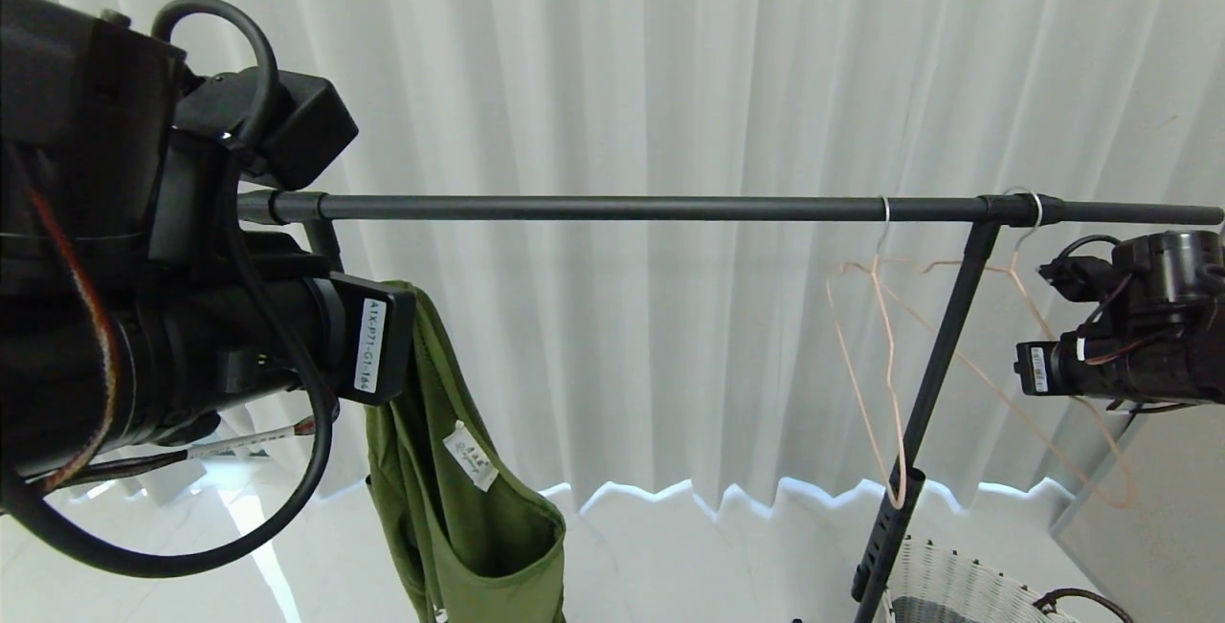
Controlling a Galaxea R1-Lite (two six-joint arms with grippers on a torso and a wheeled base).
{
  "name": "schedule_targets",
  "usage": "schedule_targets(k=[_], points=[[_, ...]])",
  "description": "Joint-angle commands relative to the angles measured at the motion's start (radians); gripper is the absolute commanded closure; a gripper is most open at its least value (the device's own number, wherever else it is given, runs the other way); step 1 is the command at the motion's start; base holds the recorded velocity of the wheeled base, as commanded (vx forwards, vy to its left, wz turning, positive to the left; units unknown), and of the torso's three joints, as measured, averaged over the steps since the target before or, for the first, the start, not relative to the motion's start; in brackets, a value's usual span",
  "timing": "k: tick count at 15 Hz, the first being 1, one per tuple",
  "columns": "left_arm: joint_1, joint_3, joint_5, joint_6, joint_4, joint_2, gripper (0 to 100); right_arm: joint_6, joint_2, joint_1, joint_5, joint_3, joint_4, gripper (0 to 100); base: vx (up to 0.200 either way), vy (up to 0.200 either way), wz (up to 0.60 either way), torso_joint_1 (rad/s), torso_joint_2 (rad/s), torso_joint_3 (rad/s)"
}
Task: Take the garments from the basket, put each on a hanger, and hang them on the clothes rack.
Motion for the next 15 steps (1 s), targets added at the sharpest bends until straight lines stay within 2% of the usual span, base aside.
schedule_targets(k=[1, 6, 12, 15], points=[[0.001, 0.002, 0.001, -0.002, 0.0, -0.006, 100, 0.011, -0.045, 0.0, 0.0, 0.0, 0.0, 100, 0.0, 0.0, 0.0, 0.0, 0.0, 0.0], [0.001, 0.005, 0.003, 0.0, -0.001, -0.018, 100, 0.041, -0.183, 0.0, -0.004, 0.029, 0.08, 100, 0.0, 0.0, 0.0, 0.0, 0.0, 0.0], [0.004, 0.009, 0.004, -0.002, -0.001, -0.039, 100, 0.061, -0.33, 0.002, -0.007, 0.1, 0.063, 100, 0.0, 0.0, 0.0, 0.0, 0.0, 0.0], [0.004, 0.013, 0.008, 0.0, -0.003, -0.044, 100, 0.06, -0.472, 0.0, -0.012, 0.2, 0.069, 100, 0.0, 0.0, 0.0, 0.0, 0.0, 0.0]])
